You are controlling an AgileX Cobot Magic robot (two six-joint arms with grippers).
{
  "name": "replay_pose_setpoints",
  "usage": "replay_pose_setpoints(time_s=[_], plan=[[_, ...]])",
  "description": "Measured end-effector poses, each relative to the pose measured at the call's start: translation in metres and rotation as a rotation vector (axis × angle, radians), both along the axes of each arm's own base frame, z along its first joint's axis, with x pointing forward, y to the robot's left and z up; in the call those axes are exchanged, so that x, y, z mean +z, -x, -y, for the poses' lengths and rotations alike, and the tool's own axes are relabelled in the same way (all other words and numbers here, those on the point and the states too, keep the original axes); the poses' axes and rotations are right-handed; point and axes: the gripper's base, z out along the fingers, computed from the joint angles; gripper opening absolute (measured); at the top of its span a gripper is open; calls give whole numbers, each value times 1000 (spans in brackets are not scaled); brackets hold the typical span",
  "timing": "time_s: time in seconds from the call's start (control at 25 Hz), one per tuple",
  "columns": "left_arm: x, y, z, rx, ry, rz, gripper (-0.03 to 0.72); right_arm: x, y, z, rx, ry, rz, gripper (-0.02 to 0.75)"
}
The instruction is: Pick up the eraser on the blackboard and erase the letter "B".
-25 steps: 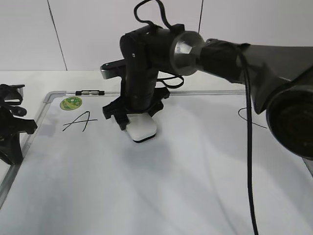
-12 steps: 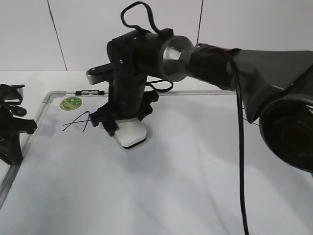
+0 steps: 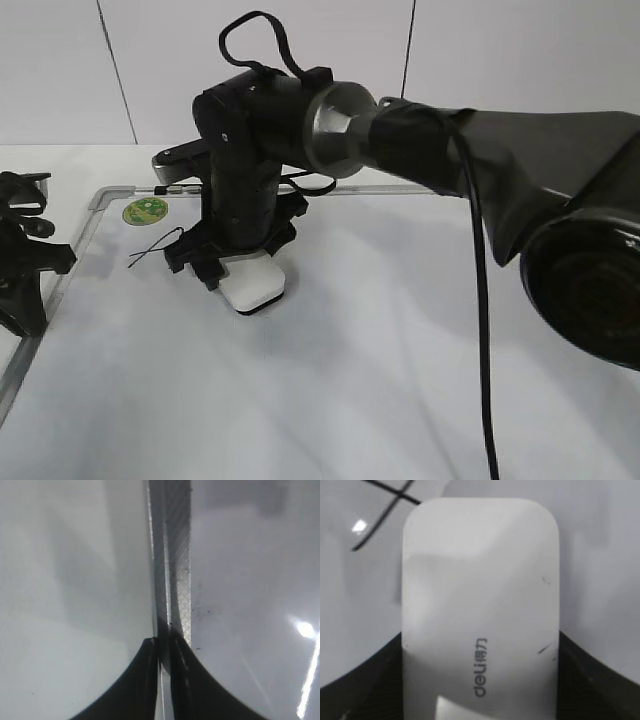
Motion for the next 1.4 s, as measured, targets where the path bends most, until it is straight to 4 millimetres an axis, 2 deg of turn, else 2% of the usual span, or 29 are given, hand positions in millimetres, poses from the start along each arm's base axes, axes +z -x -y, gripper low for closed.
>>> replay_pose_setpoints(time_s=[0.12,0.32,0.48,0.64,0.84,0.96,1.4], plan=[[0,0,0,0,0,0,48,0,-9,11,-51,9,-2,559],[0,0,0,0,0,0,48,0,-35,44,-149,12,-1,559],[0,0,0,0,0,0,48,1,-39,50,-166,12,-4,559],[0,0,0,0,0,0,48,1,-32,41,-121,5,-13,559],[0,0,0,0,0,0,48,2,-6,7,-5,-3,-17,559],[0,0,0,0,0,0,48,4,4,-7,42,-8,-18,559],[0,0,0,0,0,0,48,2,-1,-6,42,13,-13,558]])
